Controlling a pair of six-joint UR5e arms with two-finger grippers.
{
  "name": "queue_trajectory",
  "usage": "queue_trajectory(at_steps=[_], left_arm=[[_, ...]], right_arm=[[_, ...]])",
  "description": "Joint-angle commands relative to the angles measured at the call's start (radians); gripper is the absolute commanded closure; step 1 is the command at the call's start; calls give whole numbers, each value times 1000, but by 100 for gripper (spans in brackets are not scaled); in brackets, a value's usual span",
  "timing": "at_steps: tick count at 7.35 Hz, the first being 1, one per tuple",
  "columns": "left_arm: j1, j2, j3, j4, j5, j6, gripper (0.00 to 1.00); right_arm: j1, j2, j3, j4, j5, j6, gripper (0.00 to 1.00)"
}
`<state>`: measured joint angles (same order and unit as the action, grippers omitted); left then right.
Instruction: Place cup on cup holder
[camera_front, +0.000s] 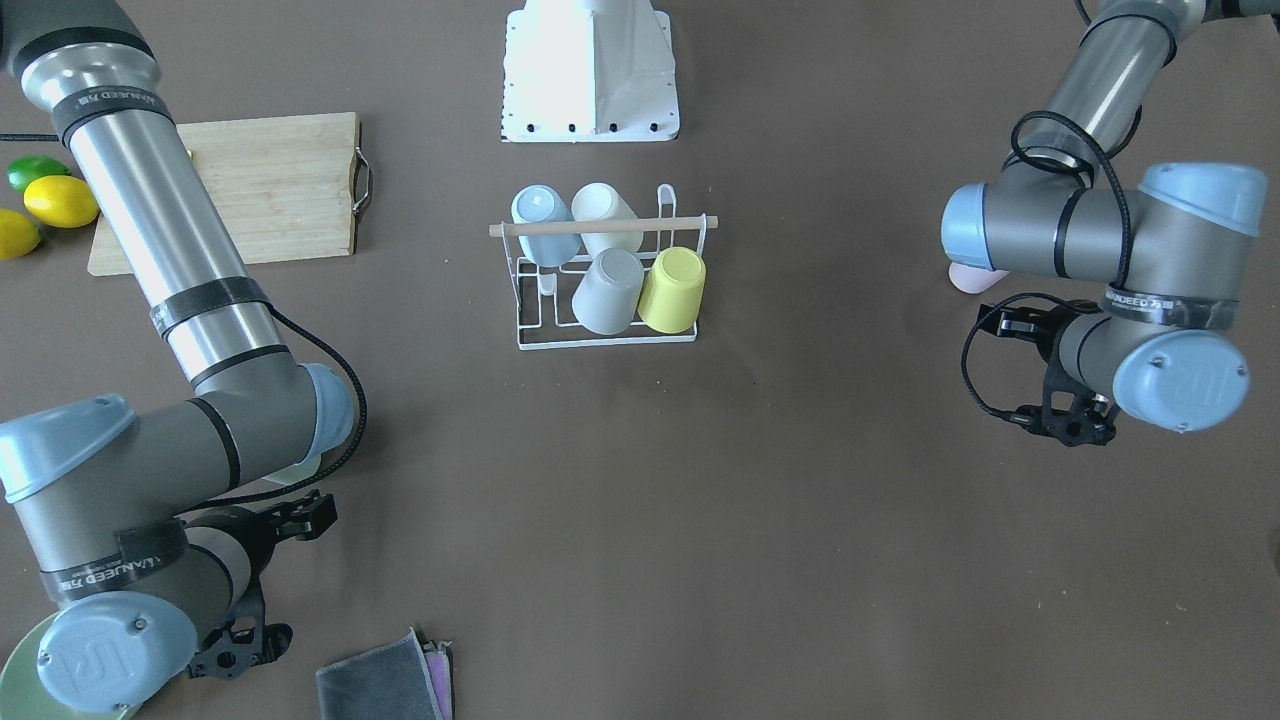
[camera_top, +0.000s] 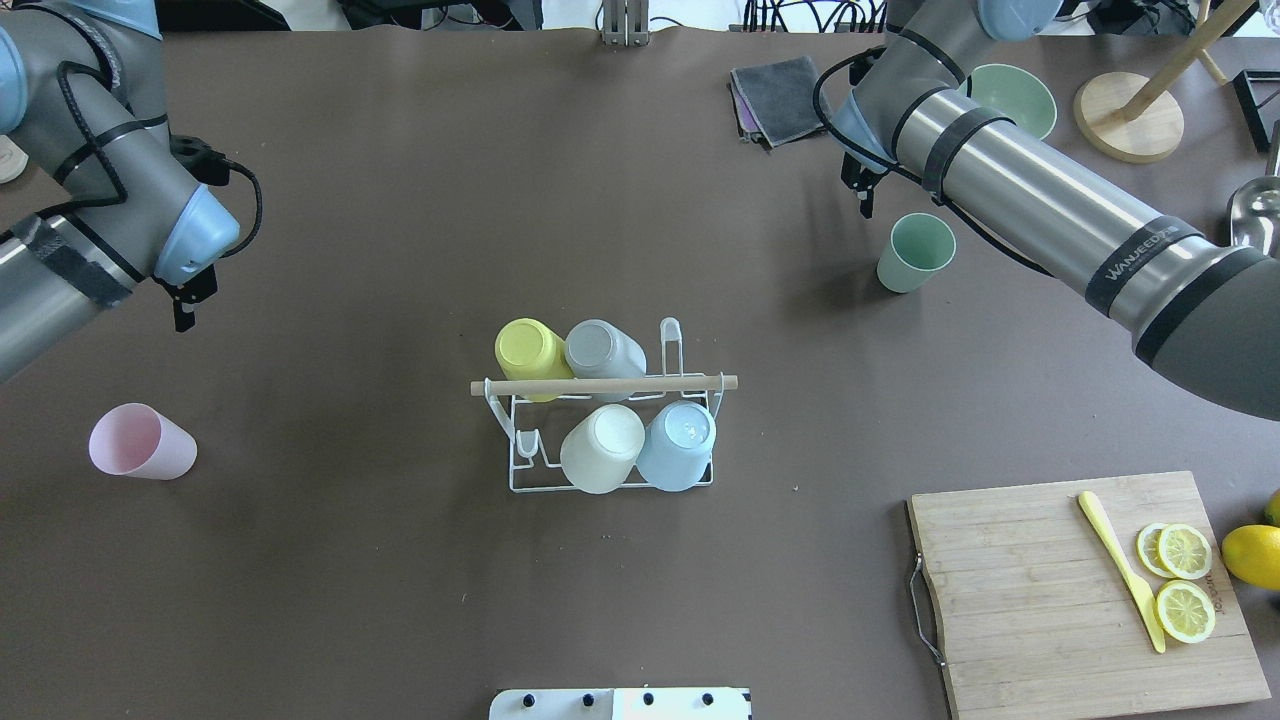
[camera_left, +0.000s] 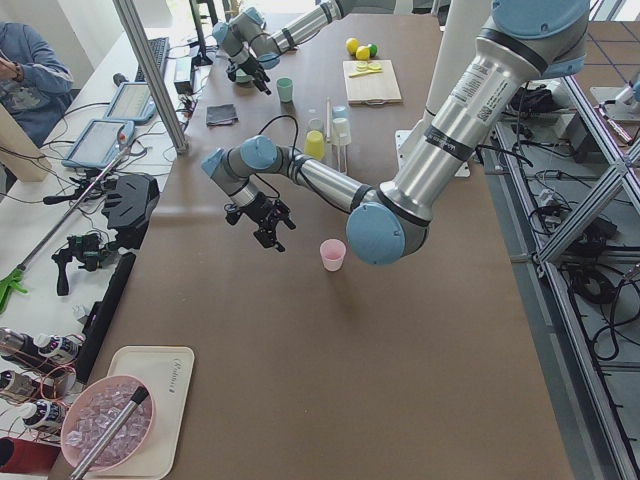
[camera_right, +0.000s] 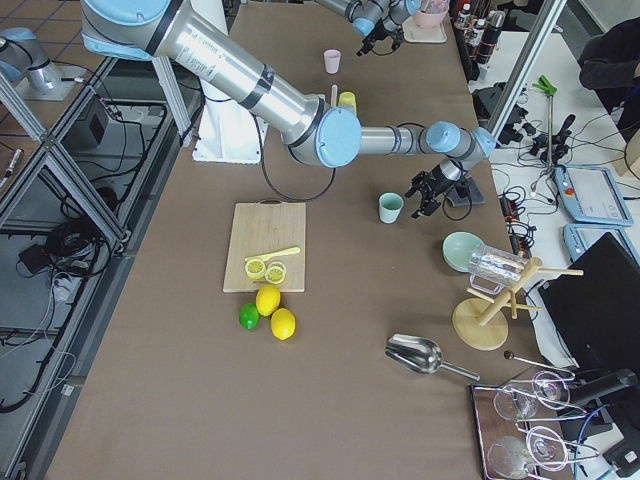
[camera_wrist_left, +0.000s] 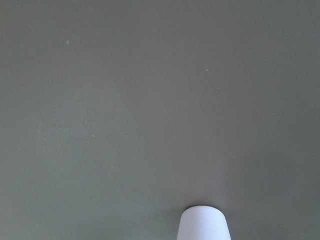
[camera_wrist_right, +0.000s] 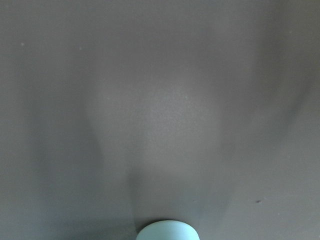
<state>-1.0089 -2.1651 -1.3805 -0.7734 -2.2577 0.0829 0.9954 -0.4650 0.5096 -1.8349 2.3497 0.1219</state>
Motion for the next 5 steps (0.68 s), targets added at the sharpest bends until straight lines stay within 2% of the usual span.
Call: queue_trajectory(at_steps=[1,3,5], left_arm=[[21,-18,4,28,117,12,2],[33,-38,41,101,101,5,2],[42,-42,50,108,115,9,2]], right_arm=[[-20,8,-49,-1,-1,-2,0],[-27,12,-89,-3,5,-30,0],[-27,49,-153,-9,29,-56,0]])
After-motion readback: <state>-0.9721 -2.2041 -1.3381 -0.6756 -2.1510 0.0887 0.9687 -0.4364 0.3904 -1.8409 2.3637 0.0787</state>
